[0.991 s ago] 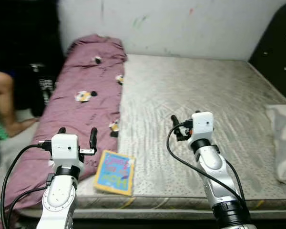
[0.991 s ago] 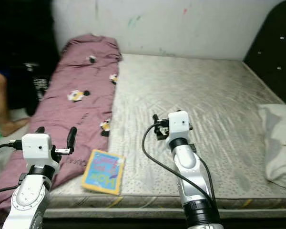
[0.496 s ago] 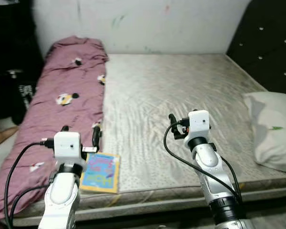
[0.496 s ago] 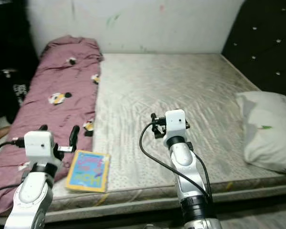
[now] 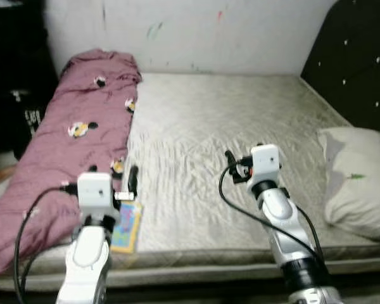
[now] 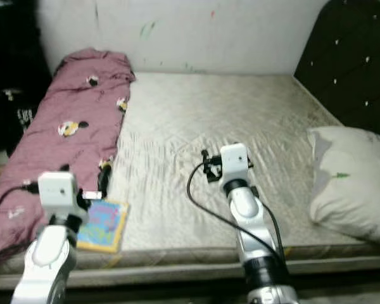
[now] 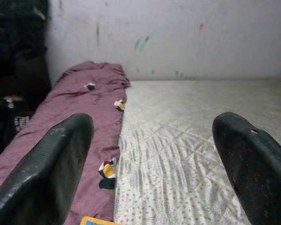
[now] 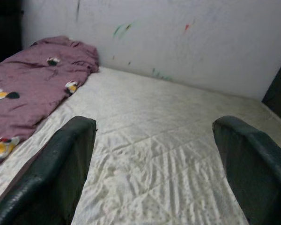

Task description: Clean up the room

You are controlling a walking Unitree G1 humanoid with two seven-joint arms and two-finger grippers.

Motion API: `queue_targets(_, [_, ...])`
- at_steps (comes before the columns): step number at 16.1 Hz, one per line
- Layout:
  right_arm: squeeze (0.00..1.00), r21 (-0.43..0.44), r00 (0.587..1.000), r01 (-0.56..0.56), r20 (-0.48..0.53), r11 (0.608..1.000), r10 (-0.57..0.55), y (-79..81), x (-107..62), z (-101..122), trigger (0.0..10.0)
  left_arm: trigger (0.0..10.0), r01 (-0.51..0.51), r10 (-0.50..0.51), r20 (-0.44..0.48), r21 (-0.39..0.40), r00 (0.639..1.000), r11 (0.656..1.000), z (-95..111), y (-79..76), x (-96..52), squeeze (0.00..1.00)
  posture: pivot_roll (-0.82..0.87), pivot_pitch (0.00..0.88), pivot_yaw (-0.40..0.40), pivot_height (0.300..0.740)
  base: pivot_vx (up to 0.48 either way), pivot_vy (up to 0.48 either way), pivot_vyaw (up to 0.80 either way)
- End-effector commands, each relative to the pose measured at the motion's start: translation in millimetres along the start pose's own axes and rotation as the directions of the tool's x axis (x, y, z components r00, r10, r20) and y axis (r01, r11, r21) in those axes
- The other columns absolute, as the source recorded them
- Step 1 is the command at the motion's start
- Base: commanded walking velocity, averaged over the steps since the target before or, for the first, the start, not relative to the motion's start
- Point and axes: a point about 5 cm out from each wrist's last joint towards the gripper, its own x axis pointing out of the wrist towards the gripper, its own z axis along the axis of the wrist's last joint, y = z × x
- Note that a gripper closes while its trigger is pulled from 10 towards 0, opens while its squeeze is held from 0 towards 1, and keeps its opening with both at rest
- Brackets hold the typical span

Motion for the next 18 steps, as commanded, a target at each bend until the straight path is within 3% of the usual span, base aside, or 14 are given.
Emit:
queue_targets(1, [0.00,0.005,1.000,0.000,0.016,1.000,0.000,-3.9,1.4,3.0,10.0,10.0,-0.025,0.024,0.010,0.005,1.000,1.000,1.1,1.7,2.3,0.00,-0.01,0.000,-0.050,0.740,0.000,0.000,0.00])
queue_targets(5, [0.00,-0.004,1.000,-0.016,0.014,1.000,0.016,-4.9,4.5,2.7,10.0,10.0,-0.049,0.049,0.017,0.003,0.999,0.999,-1.3,-1.2,4.2,0.00,-0.01,0.000,-0.069,0.740,0.000,0.000,0.00])
queue_targets(8, [0.00,-0.018,0.995,-0.098,0.009,0.995,0.098,4.5,11.3,4.2,10.0,10.0,-0.117,0.117,0.026,-0.010,0.993,0.993,-1.8,2.9,-2.2,0.00,0.04,0.000,-0.141,0.740,0.000,0.000,0.00])
queue_targets(12, [0.00,-0.007,0.986,-0.167,0.008,0.986,0.167,21.5,17.9,4.7,10.0,10.0,-0.183,0.183,0.041,-0.015,0.982,0.983,-1.1,9.1,-10.1,0.00,0.09,0.000,-0.179,0.740,0.000,0.000,0.00])
queue_targets(14, [0.00,-0.004,0.985,-0.169,0.017,0.986,0.169,24.0,18.3,5.6,10.0,10.0,-0.163,0.163,0.041,-0.003,0.986,0.987,-0.9,8.5,-8.4,0.00,0.08,0.000,-0.163,0.740,0.000,0.000,0.00])
queue_targets(18, [0.00,0.005,0.998,-0.051,0.034,0.999,0.050,7.0,7.4,2.2,10.0,10.0,-0.025,0.025,0.039,0.012,0.999,1.000,-1.1,-2.3,7.2,0.00,-0.03,0.000,-0.029,0.740,0.000,0.000,0.00])
